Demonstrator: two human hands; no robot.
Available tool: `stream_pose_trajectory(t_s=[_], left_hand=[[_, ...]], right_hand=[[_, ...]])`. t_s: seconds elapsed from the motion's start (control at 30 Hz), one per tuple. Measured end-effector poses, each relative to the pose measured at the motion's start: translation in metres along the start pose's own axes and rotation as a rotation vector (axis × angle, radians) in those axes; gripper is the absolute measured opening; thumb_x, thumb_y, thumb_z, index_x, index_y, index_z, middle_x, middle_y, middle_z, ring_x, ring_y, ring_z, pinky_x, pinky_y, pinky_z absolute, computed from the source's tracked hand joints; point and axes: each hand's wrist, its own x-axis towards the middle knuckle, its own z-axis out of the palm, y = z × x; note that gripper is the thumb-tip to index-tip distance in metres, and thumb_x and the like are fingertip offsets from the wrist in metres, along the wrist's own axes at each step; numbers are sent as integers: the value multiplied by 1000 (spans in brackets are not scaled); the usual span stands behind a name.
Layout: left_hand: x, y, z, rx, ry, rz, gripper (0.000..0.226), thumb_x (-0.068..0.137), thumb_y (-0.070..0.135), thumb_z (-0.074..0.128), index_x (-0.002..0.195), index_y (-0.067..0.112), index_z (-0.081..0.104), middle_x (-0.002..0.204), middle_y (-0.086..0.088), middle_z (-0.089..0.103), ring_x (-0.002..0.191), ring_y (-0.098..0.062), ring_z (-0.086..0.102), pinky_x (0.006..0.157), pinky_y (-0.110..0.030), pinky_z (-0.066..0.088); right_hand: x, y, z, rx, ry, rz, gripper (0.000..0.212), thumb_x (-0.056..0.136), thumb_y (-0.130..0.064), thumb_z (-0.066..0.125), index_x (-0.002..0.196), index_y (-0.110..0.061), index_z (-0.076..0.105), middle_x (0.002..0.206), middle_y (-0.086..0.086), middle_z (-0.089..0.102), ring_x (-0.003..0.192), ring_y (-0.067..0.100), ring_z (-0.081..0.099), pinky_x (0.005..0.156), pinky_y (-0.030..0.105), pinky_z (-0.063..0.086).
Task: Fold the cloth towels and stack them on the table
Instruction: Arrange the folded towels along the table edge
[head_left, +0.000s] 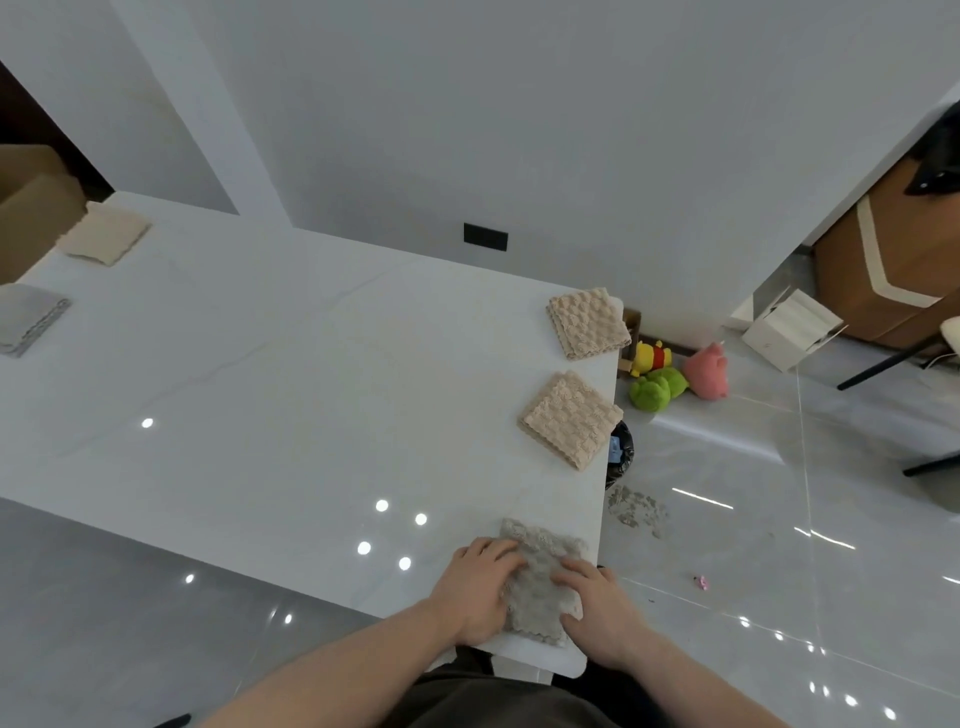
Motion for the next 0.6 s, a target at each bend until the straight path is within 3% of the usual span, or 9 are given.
stream_pose_trajectory(t_s=[0.17,0.27,0.33,0.43,0.5,0.6], left_hand=[[32,-2,-24,-111,152,-67,54,85,19,52,139,28,54,150,10,43,139,-17,36,116,-33,30],[61,4,-47,-160,193,-138,54,86,15,53,139,27,54,151,8,40,138,-17,37,114,-34,31],[81,8,-63,-204,194,-200,55,87,14,54,141,26,52,154,6,37,138,-19,38,114,-35,33],[111,10,-84,-250,193,-266,55,88,16,56,143,24,50,156,3,34,136,-22,40,112,-37,37],[130,11,-96,-267,187,-302,55,89,17,57,144,23,48,156,1,34,135,-24,40,111,-37,38],[153,10,-106,-296,159,-348,55,90,18,56,145,21,46,159,-1,30,139,-27,36,112,-38,39]], right_hand=[[17,5,-43,164,144,10,43,90,-24,61,133,-31,61,139,-11,52,132,16,48,111,27,38],[32,7,-83,301,166,71,42,96,-21,61,136,-29,56,136,-6,51,116,10,52,96,29,47],[47,9,-111,411,173,160,45,97,-22,60,141,-27,51,131,1,57,100,15,57,86,36,53],[72,17,-146,585,206,250,48,99,-19,61,144,-20,47,110,-3,64,83,20,63,85,42,55],[93,26,-162,650,215,281,54,99,-21,61,149,-17,41,129,-1,59,80,12,58,88,43,53],[122,39,-176,729,224,319,67,97,-30,64,155,-19,31,148,5,48,89,20,62,78,41,55]])
